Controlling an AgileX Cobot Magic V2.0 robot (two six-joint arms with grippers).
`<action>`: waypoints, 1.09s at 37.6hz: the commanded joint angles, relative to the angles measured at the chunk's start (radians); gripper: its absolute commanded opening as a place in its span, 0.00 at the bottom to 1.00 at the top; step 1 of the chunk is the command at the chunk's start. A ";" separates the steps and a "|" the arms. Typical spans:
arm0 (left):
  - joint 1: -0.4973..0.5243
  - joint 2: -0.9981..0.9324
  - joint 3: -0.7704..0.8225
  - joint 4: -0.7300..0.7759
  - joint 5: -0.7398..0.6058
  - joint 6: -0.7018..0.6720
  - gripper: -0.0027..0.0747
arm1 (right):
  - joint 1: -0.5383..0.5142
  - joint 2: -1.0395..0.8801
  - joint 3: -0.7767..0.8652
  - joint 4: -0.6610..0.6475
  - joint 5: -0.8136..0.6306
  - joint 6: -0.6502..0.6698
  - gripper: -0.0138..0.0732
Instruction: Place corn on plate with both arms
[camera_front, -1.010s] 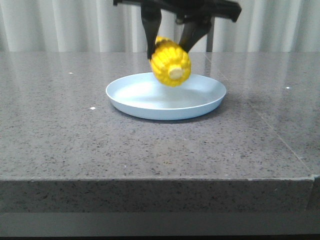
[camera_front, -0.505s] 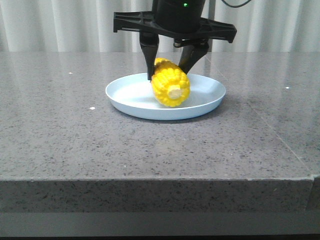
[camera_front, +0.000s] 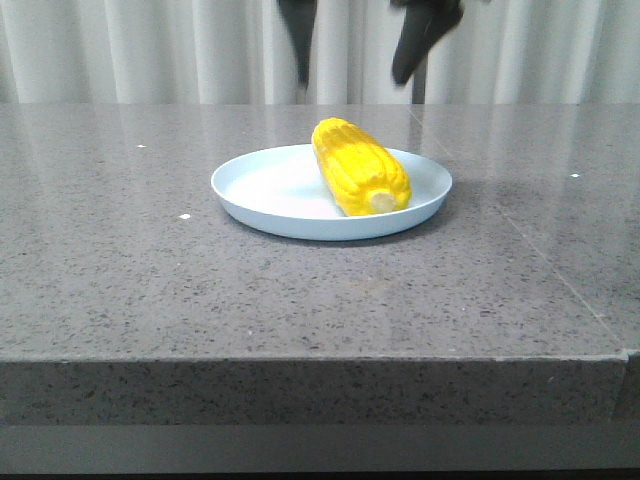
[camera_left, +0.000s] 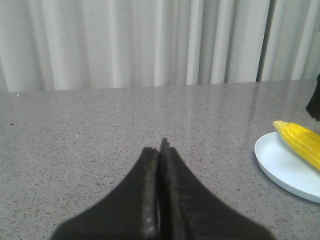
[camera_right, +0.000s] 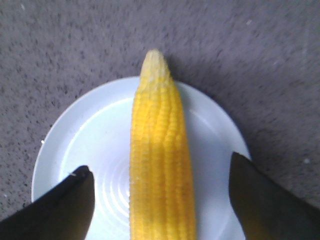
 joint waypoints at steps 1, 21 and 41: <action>0.001 0.011 -0.024 0.006 -0.077 -0.012 0.01 | -0.004 -0.089 -0.069 -0.063 0.003 -0.027 0.74; 0.001 0.011 -0.024 0.006 -0.077 -0.012 0.01 | -0.126 -0.113 -0.071 0.071 0.066 -0.134 0.08; 0.001 0.011 -0.024 0.006 -0.077 -0.012 0.01 | -0.460 -0.493 0.382 0.154 -0.051 -0.310 0.08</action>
